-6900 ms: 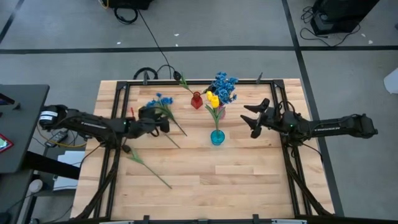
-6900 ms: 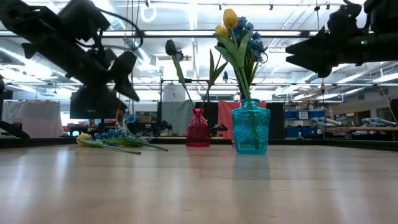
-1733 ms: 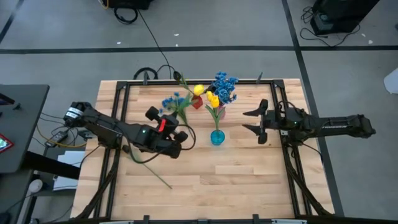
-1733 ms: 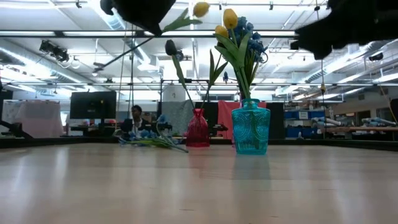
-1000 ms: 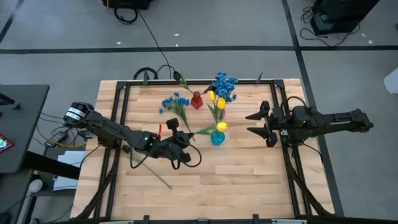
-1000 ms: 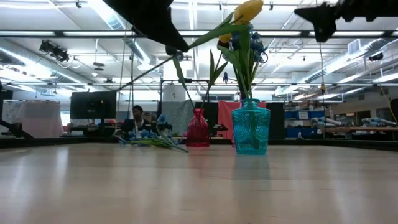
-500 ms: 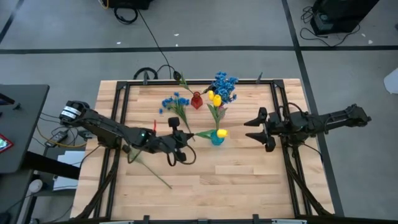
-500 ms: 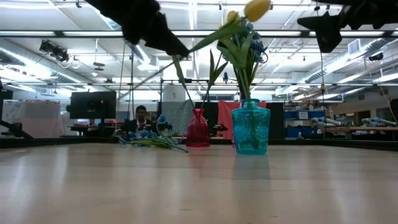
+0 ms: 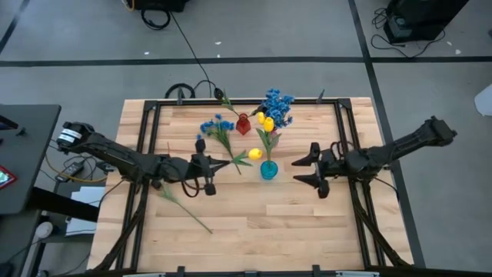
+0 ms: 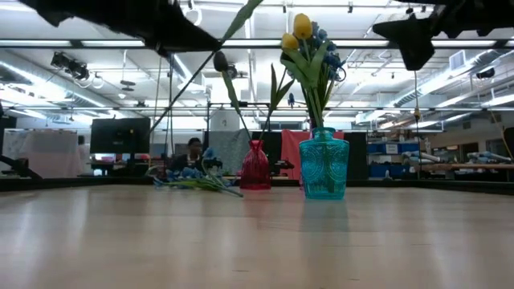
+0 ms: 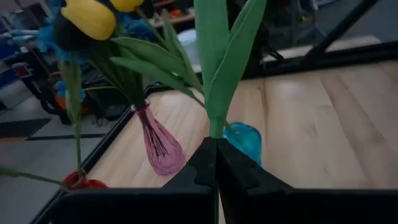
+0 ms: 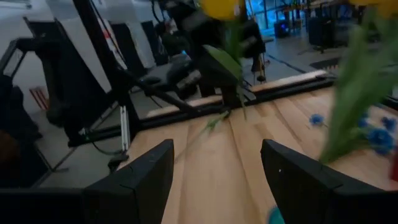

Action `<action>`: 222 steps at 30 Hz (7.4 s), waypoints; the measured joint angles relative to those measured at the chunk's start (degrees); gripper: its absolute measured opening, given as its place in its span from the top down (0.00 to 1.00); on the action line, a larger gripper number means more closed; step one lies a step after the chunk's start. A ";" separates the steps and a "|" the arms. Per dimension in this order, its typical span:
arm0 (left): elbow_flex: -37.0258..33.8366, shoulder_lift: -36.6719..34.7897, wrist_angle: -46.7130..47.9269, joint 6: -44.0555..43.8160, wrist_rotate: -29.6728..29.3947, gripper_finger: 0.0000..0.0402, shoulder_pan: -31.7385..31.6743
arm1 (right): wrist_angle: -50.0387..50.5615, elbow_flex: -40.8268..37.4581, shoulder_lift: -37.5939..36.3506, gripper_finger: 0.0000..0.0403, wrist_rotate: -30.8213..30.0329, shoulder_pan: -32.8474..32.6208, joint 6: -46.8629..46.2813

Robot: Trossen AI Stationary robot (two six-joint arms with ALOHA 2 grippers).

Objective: Sort flowers into vase by color
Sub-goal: Put the yellow flower into the blue vase

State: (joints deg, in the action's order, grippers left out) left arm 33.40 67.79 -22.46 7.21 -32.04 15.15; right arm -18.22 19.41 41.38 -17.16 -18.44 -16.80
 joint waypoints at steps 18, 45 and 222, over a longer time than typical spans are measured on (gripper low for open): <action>-2.14 8.21 -22.75 1.56 8.83 0.98 -1.67 | -26.01 3.66 27.07 0.38 1.64 -0.61 6.88; -2.05 10.36 -34.97 0.03 19.12 0.98 0.67 | -30.28 30.53 51.23 0.38 -14.99 -3.44 23.42; 21.86 63.89 -47.04 -8.93 23.83 0.28 -14.94 | -20.45 14.46 27.85 0.87 -11.72 2.71 18.27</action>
State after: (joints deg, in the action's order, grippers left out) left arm 55.27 131.68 -69.49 -1.71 -8.21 0.21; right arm -38.66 33.87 69.23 -28.88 -15.72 1.48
